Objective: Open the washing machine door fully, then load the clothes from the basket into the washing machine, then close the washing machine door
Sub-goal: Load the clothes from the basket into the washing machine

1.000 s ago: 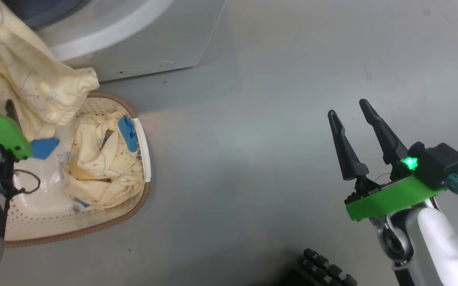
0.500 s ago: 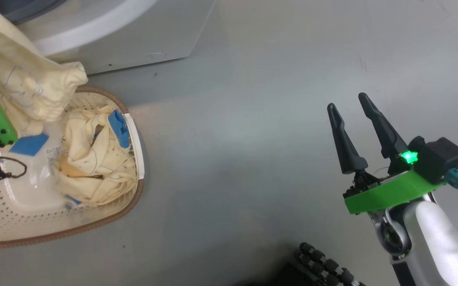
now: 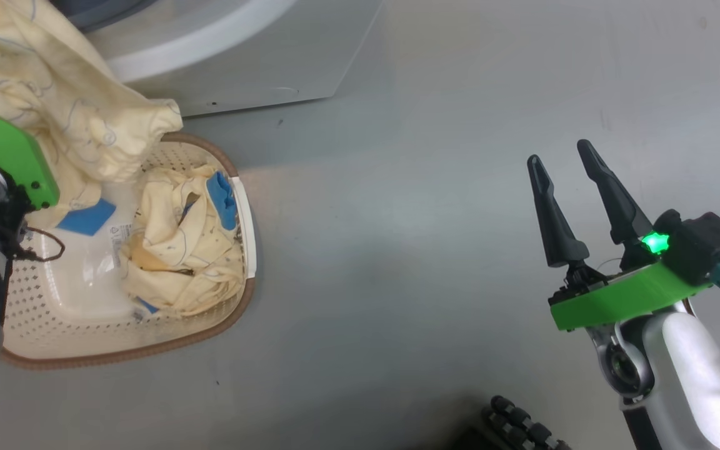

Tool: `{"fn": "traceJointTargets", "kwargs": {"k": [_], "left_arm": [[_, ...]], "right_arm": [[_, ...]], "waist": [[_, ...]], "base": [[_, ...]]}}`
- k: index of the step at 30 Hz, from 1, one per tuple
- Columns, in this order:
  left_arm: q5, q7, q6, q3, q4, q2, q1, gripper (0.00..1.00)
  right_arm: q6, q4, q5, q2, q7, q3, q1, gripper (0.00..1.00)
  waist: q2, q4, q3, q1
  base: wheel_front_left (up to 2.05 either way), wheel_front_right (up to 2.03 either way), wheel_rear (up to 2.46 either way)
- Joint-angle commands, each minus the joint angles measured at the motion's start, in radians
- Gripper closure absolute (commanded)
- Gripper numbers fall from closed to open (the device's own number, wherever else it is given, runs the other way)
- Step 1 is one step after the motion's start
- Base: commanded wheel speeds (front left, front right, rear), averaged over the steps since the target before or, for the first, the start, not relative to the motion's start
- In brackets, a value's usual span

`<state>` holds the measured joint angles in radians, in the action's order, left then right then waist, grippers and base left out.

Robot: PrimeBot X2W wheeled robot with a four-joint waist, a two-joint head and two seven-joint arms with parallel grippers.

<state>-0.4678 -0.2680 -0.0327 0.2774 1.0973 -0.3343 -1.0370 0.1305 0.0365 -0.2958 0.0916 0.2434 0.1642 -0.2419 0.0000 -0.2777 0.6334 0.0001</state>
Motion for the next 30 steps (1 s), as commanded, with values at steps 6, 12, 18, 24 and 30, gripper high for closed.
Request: {"fn": "traceJointTargets", "kwargs": {"k": [6,12,18,24,30], "left_arm": [[-0.018,-0.119,-0.041,0.002,-0.130,-0.055,-0.055,1.00],[-0.046,-0.253,-0.049,-0.002,-0.343,-0.101,-0.074,1.00],[-0.056,-0.376,0.008,-0.034,-0.600,-0.179,-0.094,1.00],[-0.050,-0.437,0.073,-0.070,-0.761,-0.235,-0.116,1.00],[-0.040,-0.446,0.104,-0.092,-0.801,-0.265,-0.149,1.00]], "right_arm": [[0.000,-0.035,0.006,0.012,0.002,0.004,0.018,0.00],[0.000,-0.037,0.002,0.004,0.002,0.004,0.024,0.00],[0.000,-0.032,-0.009,-0.003,0.006,0.016,0.019,0.00],[0.000,-0.019,-0.025,-0.010,0.012,0.034,0.004,0.00],[0.000,-0.006,-0.039,-0.016,0.016,0.054,-0.012,0.00]], "waist": [[0.0000,0.024,-0.024,-0.0001],[0.0000,0.026,-0.033,-0.0001],[0.0000,0.003,-0.024,-0.0001],[0.0000,-0.029,-0.003,-0.0001],[0.0000,-0.060,0.021,-0.0001]], "base": [[0.00,0.00,0.00],[0.00,0.00,0.00],[0.00,0.00,0.00],[0.00,0.00,0.00],[0.00,0.00,0.00]]}}
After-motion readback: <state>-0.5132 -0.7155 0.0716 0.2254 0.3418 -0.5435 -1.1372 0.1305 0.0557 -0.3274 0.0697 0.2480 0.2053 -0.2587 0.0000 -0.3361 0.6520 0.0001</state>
